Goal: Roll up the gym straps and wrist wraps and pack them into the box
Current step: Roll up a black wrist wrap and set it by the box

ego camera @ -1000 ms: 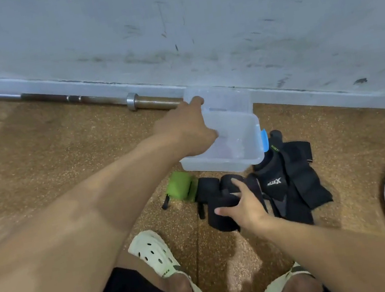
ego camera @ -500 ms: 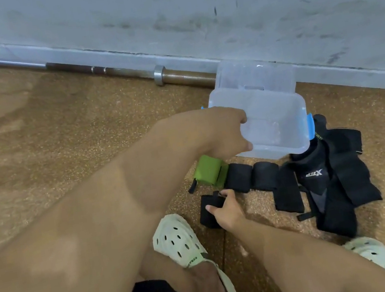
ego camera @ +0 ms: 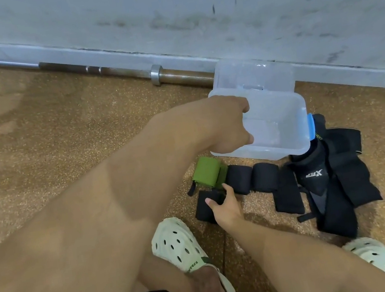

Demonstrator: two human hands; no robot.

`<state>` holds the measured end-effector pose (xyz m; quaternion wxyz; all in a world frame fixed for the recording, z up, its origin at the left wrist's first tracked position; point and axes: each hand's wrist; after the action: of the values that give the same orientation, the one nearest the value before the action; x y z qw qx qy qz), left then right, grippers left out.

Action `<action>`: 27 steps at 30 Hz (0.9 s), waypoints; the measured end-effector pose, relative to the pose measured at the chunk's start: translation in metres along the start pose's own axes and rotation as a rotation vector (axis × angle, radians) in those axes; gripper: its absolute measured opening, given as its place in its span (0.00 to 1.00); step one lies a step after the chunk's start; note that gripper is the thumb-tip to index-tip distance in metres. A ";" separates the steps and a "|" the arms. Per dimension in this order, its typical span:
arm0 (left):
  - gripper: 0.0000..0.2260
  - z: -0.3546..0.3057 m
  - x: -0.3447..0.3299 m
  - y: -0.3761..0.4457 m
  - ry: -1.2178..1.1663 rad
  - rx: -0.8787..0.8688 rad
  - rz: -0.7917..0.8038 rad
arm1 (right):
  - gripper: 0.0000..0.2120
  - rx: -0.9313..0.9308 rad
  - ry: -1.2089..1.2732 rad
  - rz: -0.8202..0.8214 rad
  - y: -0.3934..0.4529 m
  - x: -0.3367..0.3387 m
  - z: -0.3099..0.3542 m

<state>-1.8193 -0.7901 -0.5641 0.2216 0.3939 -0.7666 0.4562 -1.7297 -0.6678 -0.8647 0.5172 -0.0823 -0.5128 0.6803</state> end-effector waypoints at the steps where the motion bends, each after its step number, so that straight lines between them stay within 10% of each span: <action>1: 0.30 0.000 0.000 0.000 0.005 -0.002 0.002 | 0.36 0.008 -0.022 0.008 0.000 0.001 0.000; 9: 0.30 -0.012 0.000 0.004 0.060 -0.005 0.032 | 0.30 0.148 -0.531 -0.100 -0.008 0.036 0.003; 27: 0.31 -0.078 -0.034 0.047 0.155 -0.144 0.085 | 0.18 0.225 -0.547 -0.312 -0.005 0.201 -0.007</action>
<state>-1.8384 -0.6947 -0.5748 0.2884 0.3078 -0.7939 0.4379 -1.8128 -0.5056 -0.7796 0.4640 0.2406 -0.5607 0.6422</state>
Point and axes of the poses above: each hand's wrist, its own y-axis towards the middle knuckle, its own x-axis out of the back of the hand, z = x × y, and after that the axes turned 7 degrees about -x, right-handed
